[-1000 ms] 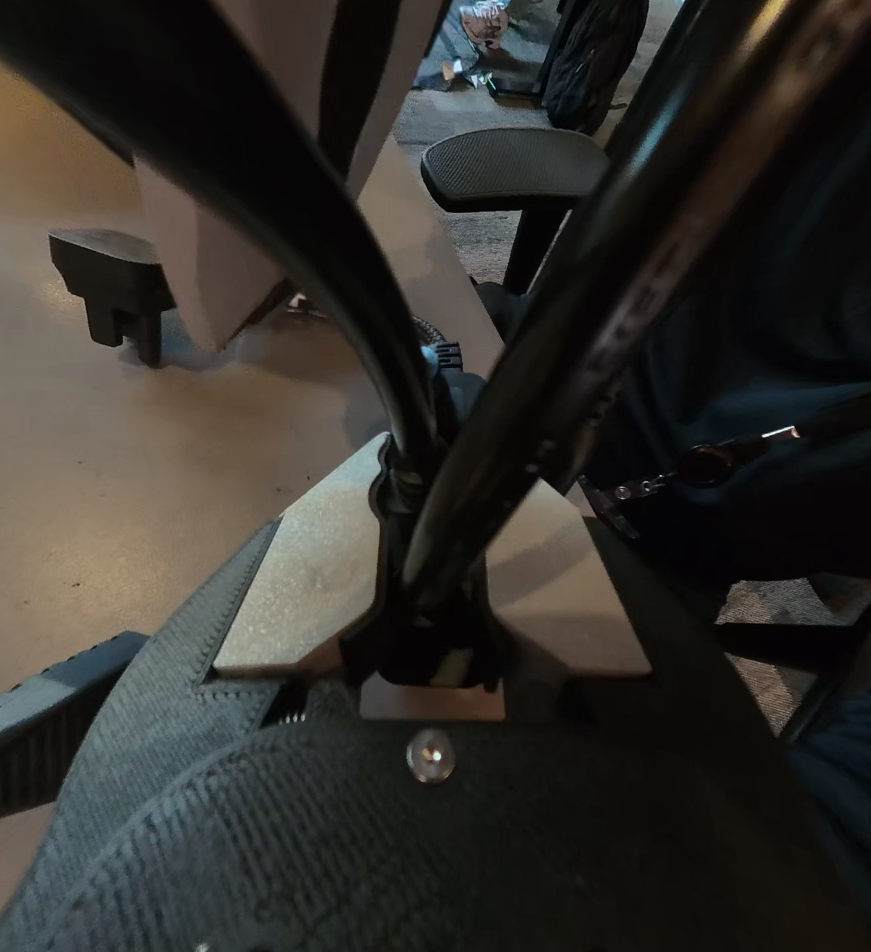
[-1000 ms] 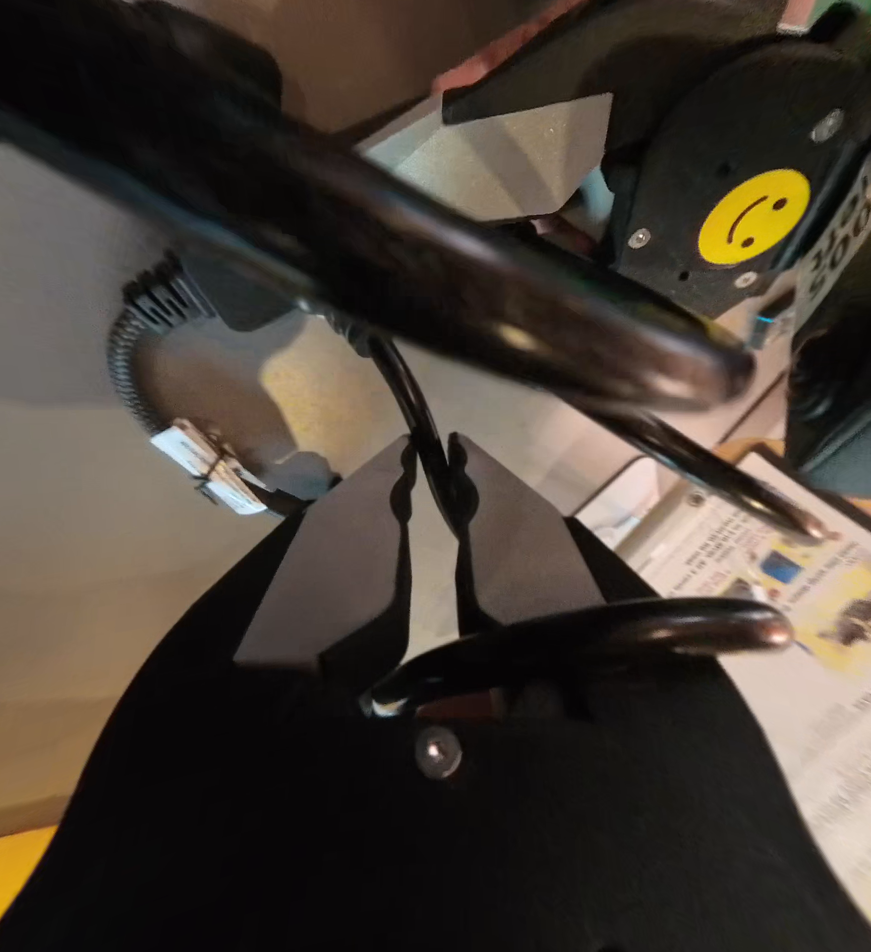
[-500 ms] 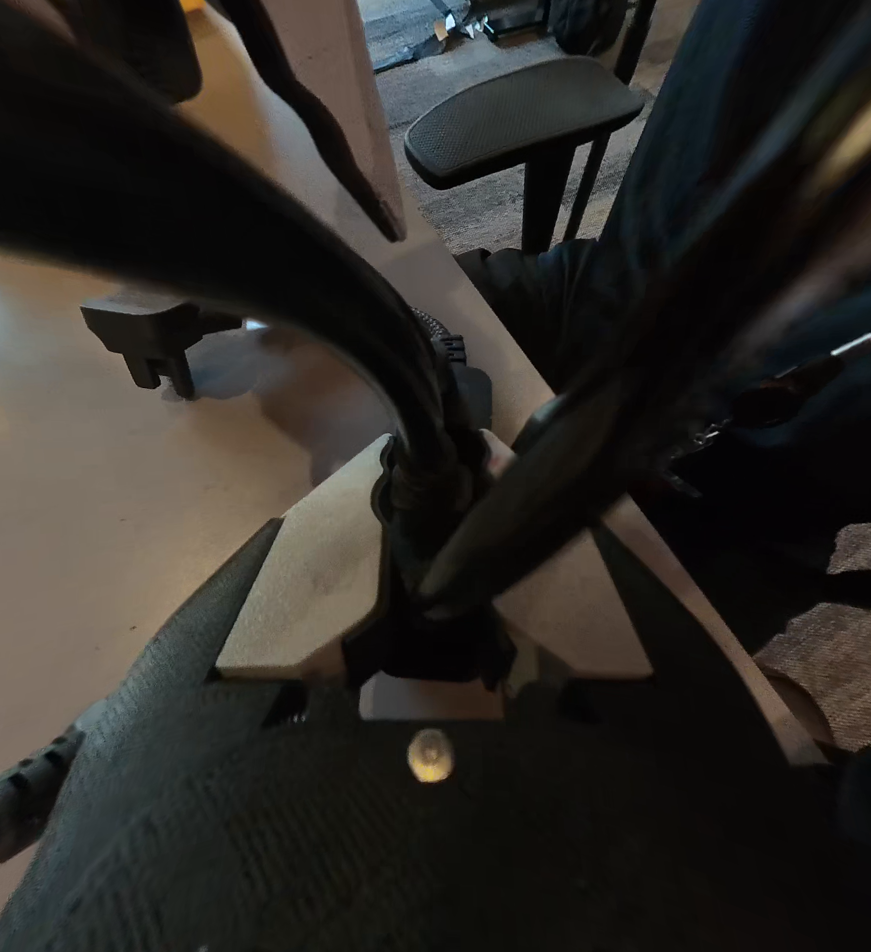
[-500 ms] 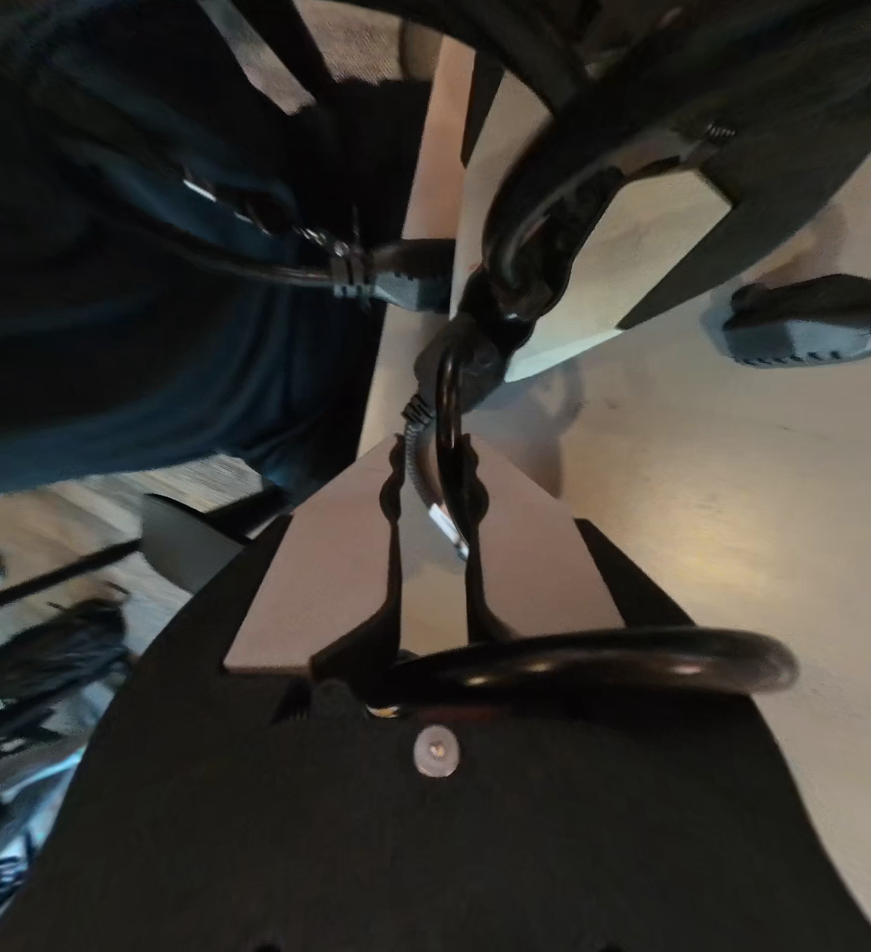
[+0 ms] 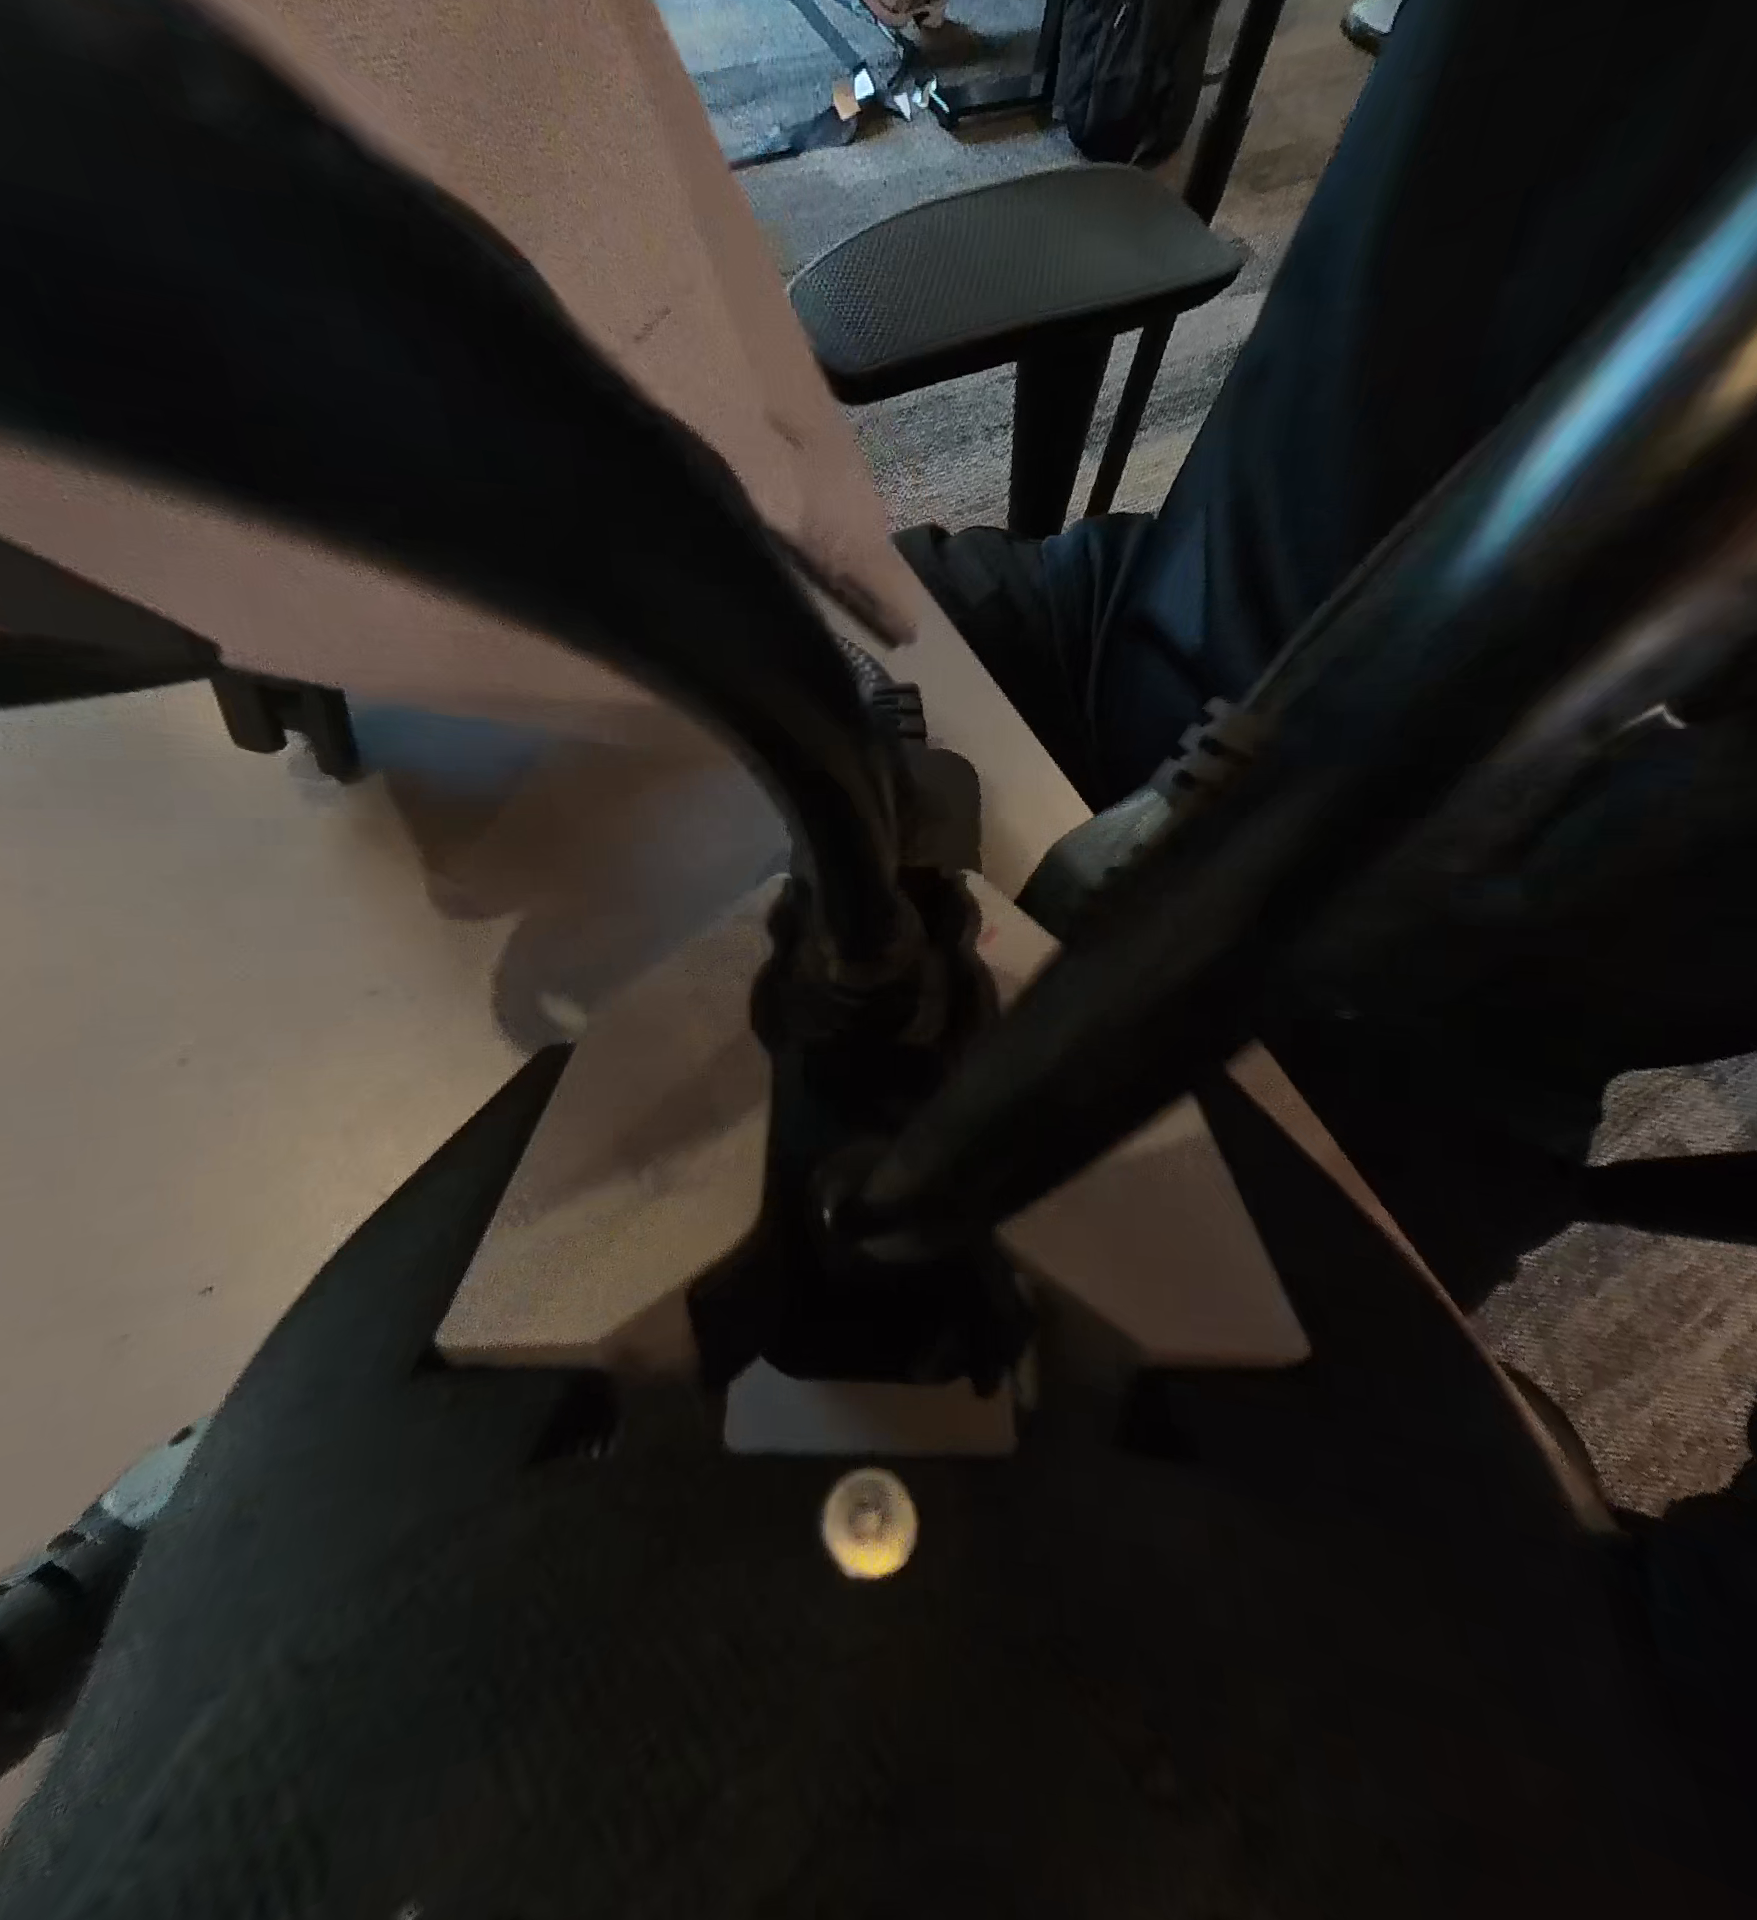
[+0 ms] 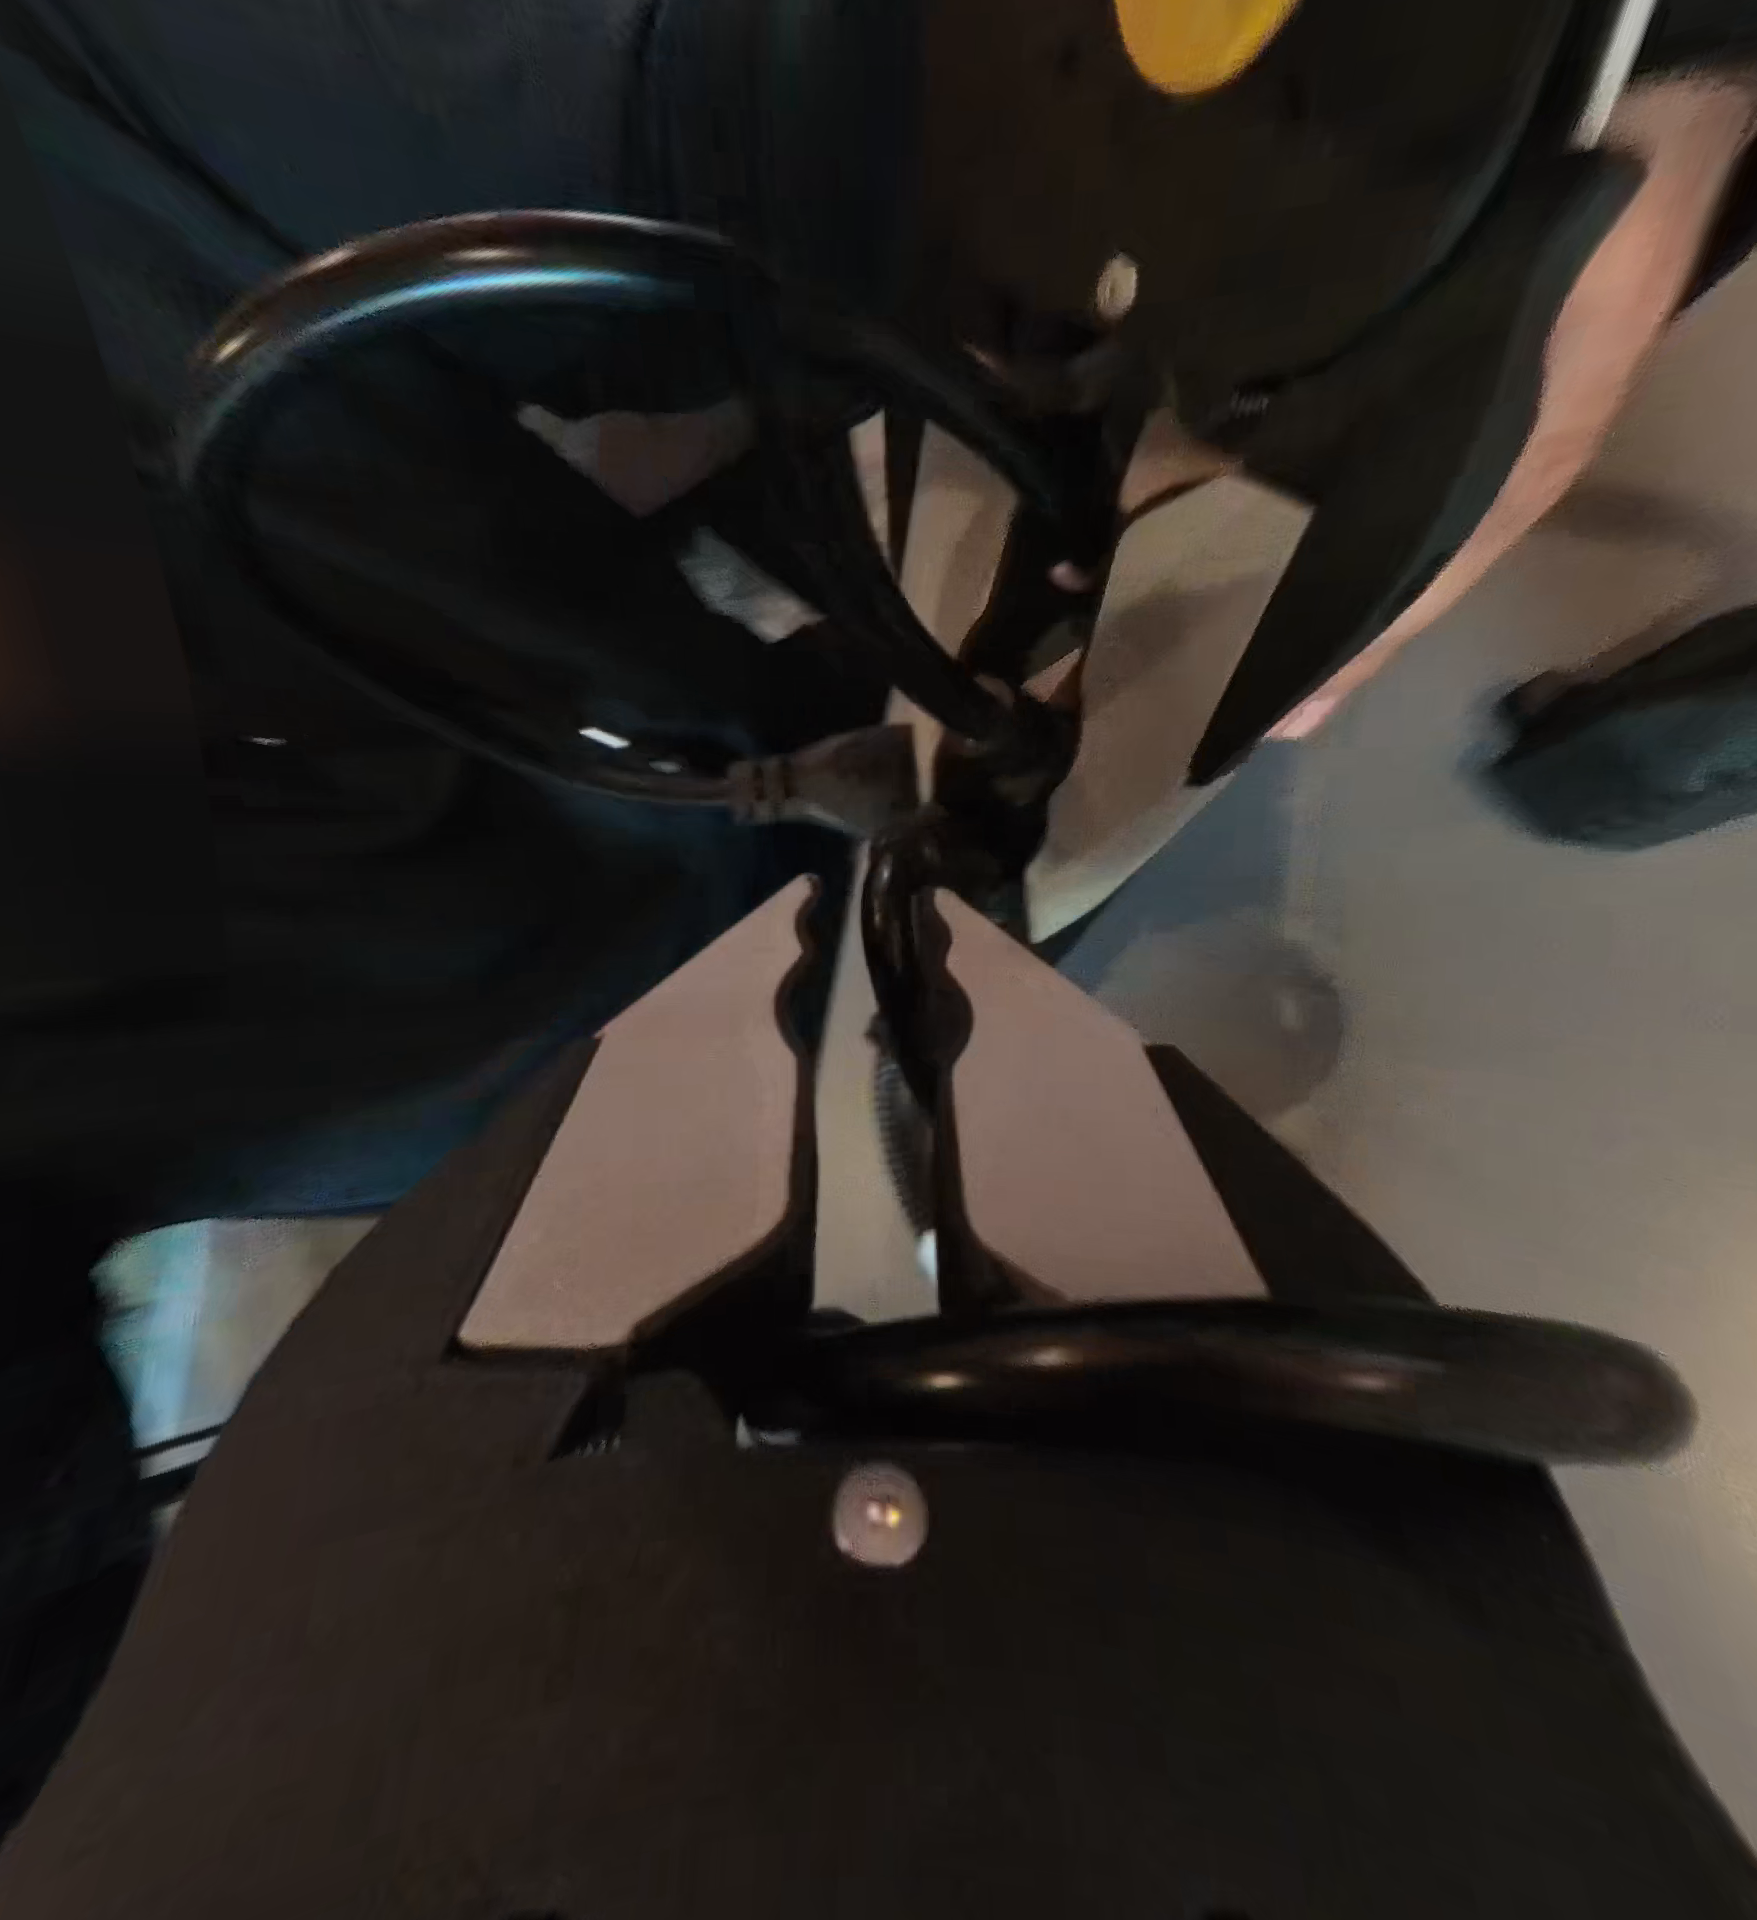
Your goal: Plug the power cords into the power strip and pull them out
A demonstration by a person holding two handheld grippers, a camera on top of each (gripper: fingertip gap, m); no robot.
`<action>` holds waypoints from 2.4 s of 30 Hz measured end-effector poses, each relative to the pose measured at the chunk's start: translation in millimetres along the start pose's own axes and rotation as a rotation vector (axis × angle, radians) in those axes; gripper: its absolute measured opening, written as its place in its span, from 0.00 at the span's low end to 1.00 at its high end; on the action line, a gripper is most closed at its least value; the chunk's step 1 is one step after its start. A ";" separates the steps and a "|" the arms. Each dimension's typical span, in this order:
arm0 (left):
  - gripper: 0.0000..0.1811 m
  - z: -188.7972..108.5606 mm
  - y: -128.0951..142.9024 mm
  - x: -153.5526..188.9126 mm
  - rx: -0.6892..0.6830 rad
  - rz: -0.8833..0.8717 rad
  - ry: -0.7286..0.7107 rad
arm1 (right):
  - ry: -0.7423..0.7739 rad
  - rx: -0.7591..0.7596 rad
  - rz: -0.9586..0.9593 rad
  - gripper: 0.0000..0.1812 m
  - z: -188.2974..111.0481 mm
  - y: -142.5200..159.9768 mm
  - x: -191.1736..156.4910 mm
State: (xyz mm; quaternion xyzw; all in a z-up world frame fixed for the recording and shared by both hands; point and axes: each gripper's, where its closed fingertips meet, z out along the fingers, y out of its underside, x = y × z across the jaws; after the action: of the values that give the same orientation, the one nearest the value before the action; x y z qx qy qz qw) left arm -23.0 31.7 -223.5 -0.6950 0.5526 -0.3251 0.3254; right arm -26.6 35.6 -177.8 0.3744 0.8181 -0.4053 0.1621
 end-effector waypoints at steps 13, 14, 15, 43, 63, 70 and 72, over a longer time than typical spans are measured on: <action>0.13 -8.3 4.7 -16.8 0.017 -0.032 -0.107 | 0.008 -0.181 -0.296 0.00 24.3 11.8 -30.1; 0.13 -8.2 4.3 -17.2 0.019 -0.041 -0.104 | -0.009 -0.146 -0.271 0.00 19.0 4.7 -33.8; 0.13 -8.2 3.9 -18.0 0.021 -0.057 -0.098 | 0.015 -0.117 -0.261 0.03 14.4 -0.9 -31.0; 0.13 0.0 -2.1 -15.2 0.021 -0.075 -0.073 | 0.680 -0.788 -0.986 0.19 -36.2 -8.0 41.2; 0.17 5.3 -2.9 -12.6 0.024 0.131 -0.093 | 0.011 -0.452 -0.111 0.08 5.3 41.6 5.7; 0.21 4.2 -3.1 -17.8 0.033 0.136 -0.109 | -0.191 0.000 0.069 0.04 12.9 26.9 -8.2; 0.21 4.6 -2.9 -17.8 0.034 0.121 -0.100 | -0.183 0.126 0.078 0.04 11.2 20.0 -5.8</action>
State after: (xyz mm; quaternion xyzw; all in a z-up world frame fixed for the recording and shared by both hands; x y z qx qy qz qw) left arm -20.8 50.1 -225.5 -0.6701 0.5710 -0.2792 0.3833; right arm -8.3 31.9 -192.3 0.3766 0.7576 -0.4819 0.2279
